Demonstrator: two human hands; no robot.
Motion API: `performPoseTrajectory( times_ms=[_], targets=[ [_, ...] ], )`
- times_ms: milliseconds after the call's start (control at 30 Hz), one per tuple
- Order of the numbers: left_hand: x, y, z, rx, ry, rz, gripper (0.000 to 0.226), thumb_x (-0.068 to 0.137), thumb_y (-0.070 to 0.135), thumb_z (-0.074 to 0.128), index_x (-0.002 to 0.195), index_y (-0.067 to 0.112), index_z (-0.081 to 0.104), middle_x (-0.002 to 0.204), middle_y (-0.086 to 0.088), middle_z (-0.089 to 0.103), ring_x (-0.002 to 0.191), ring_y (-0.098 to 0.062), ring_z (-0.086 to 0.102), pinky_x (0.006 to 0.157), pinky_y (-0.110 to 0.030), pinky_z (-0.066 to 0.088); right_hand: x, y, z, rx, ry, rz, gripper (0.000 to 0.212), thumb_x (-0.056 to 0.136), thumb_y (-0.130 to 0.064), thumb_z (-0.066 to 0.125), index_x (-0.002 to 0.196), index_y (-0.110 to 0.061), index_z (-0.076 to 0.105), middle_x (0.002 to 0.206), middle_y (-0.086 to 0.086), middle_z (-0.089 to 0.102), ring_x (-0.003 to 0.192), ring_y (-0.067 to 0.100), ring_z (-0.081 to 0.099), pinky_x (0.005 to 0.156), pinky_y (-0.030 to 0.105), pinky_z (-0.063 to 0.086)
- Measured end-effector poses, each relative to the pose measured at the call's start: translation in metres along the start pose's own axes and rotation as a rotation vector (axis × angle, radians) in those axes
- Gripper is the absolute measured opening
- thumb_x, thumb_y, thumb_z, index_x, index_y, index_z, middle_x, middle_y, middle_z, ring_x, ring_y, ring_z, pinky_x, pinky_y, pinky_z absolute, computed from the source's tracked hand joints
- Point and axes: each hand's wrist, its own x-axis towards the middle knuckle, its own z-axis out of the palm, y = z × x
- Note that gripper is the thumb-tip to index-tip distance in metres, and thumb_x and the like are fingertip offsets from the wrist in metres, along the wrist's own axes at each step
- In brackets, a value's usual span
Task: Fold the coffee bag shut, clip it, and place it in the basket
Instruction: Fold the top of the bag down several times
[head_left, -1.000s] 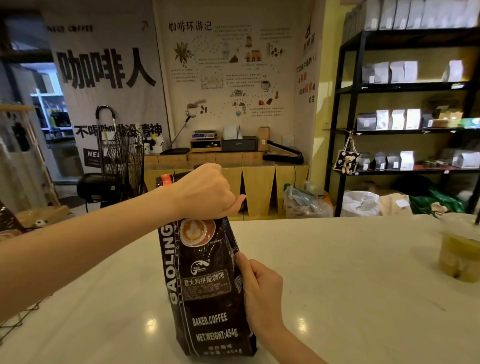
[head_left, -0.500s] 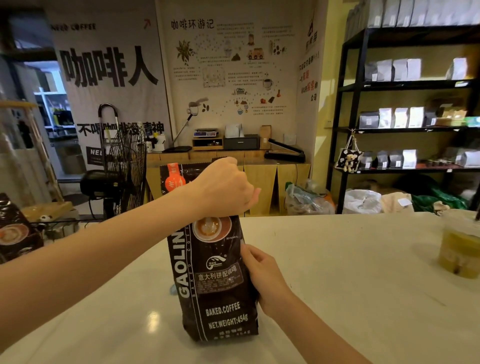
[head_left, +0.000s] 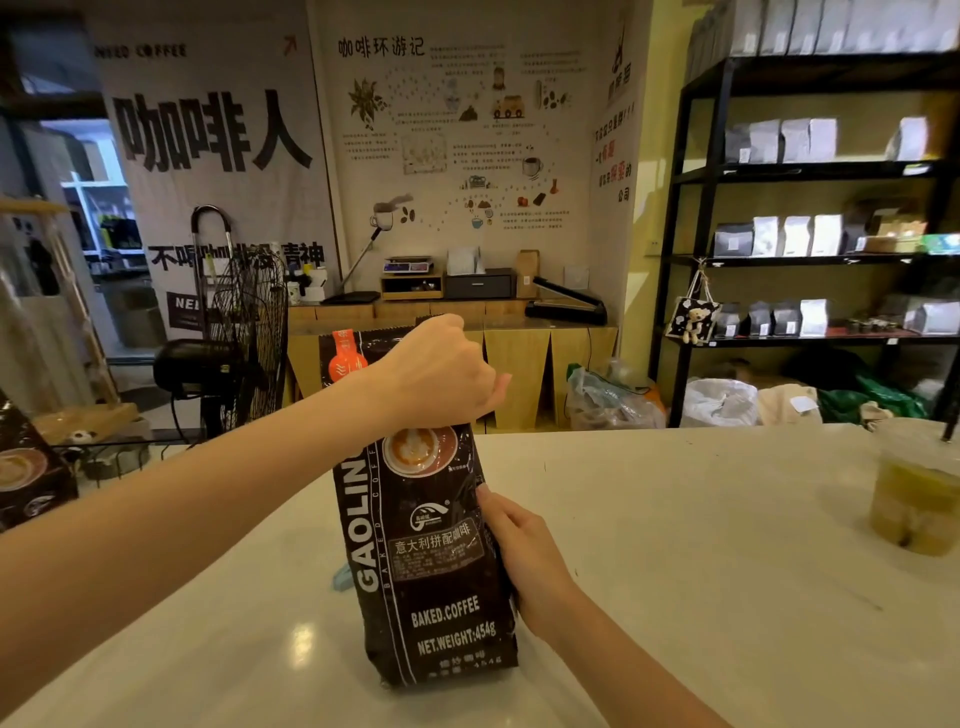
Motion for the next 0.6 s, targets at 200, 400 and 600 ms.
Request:
performPoseTrajectory(
  times_ms=[200, 400, 600],
  targets=[
    [-0.010, -0.012, 0.004, 0.005, -0.032, -0.037, 0.054, 0.088, 0.026, 0.030, 0.035, 0.018, 0.026, 0.031, 0.006, 0.026, 0.026, -0.014, 0.023, 0.048, -0.032, 0.050, -0.007, -0.013, 0.000, -0.076, 0.080, -0.354, 0.022, 0.082, -0.027, 0.061, 0.102, -0.018, 0.056, 0.101, -0.003, 0.066, 0.083, 0.000, 0.067, 0.064, 0.018, 0.054],
    [-0.021, -0.018, 0.014, -0.052, -0.091, -0.125, 0.063, 0.090, 0.029, 0.025, 0.032, 0.013, 0.043, 0.030, 0.005, 0.033, 0.026, -0.013, 0.031, 0.054, -0.038, 0.051, -0.010, 0.004, 0.013, -0.082, 0.130, -0.352, 0.016, 0.076, -0.021, 0.069, 0.093, -0.019, 0.067, 0.118, -0.008, 0.063, 0.101, 0.011, 0.064, 0.075, 0.025, 0.057],
    [-0.027, -0.025, 0.012, -0.065, -0.111, -0.135, 0.055, 0.091, 0.029, 0.021, 0.037, 0.021, 0.026, 0.033, 0.006, 0.032, 0.028, -0.013, 0.026, 0.054, -0.041, 0.051, -0.016, 0.000, 0.019, 0.075, 0.204, -0.258, 0.017, 0.074, -0.020, 0.071, 0.091, -0.024, 0.073, 0.098, -0.010, 0.074, 0.089, 0.008, 0.069, 0.070, 0.021, 0.057]
  ],
)
